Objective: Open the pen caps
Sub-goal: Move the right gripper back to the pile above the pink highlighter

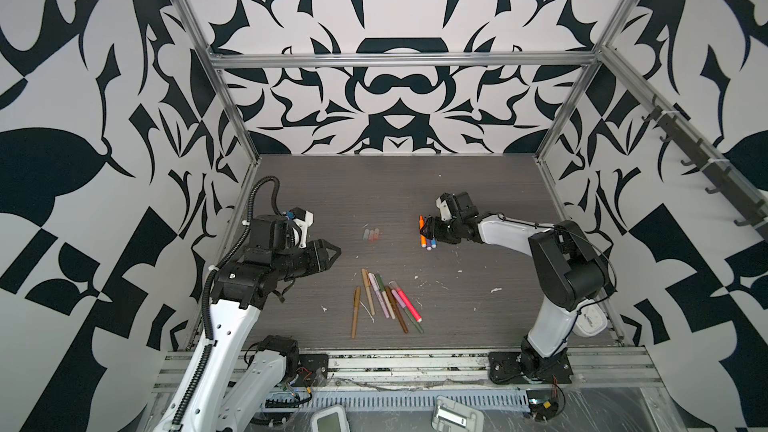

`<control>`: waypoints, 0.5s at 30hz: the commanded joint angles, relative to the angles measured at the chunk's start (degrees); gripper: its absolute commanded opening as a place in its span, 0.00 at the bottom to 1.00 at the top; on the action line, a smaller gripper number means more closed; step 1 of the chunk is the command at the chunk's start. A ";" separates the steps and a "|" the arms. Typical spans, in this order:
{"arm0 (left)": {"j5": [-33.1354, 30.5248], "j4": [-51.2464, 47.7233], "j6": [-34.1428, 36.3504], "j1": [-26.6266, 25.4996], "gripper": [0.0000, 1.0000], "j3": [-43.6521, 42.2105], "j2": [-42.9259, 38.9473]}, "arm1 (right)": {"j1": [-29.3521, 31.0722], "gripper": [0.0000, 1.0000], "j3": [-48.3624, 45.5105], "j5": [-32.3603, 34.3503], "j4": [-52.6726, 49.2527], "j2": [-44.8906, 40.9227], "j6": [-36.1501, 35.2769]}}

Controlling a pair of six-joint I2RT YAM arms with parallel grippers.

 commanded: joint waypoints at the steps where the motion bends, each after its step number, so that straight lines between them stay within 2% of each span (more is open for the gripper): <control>1: -0.04 -0.83 -0.06 0.23 0.47 -0.71 -0.05 | -0.04 0.63 1.73 -0.48 0.02 -0.12 -0.49; 9: -0.11 -0.86 -0.04 0.23 0.47 -0.72 -0.05 | -0.10 0.66 0.91 3.95 -1.98 -2.74 -0.14; 15: -1.94 -0.78 0.05 0.24 0.46 -0.98 -1.04 | 0.25 0.68 -4.03 7.19 -6.38 -13.63 -2.38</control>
